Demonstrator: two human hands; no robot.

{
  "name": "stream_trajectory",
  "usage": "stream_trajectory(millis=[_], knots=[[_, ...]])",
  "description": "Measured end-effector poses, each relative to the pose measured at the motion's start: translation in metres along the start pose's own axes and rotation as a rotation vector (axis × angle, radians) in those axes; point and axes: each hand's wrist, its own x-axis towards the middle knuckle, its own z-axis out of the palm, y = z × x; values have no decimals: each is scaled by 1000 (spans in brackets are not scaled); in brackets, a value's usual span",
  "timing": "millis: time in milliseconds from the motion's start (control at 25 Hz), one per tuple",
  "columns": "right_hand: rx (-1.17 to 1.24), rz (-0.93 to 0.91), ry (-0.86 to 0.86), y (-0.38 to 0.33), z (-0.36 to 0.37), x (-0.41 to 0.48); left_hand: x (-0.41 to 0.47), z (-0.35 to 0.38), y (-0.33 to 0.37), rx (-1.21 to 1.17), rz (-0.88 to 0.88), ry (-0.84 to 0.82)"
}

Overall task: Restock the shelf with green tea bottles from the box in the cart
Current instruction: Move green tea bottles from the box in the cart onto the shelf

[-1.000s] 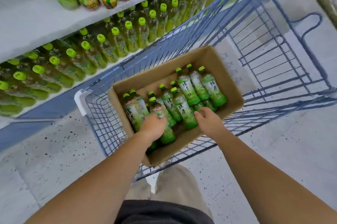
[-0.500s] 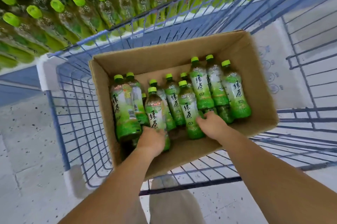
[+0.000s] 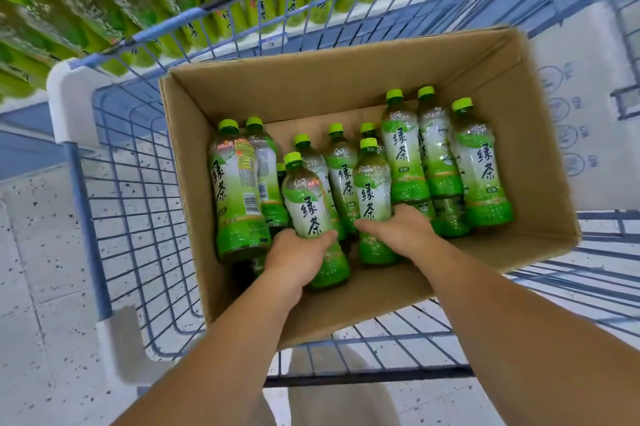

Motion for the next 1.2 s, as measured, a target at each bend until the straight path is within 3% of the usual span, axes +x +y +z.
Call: stream_trajectory(millis=[200,440,560,800,1040,1200], knots=[[168,44,-67,-2,-1,-5,0,6,5,-140,-45,-2],[414,-25,-58,-9,-5,-25,-27,-8,22,-273,-100,-307],[489,-62,1,-12,-6,-44,-44,-19,24,-182,11,-360],[514,-182,199,-36,-12,-113,-87,-74,46,-80,295,-299],[622,-350,239,-99,9,-186,-121,-169,69,18,535,-292],[614,-438,281,-155,26,-216,-124,-242,71,-22,664,-193]])
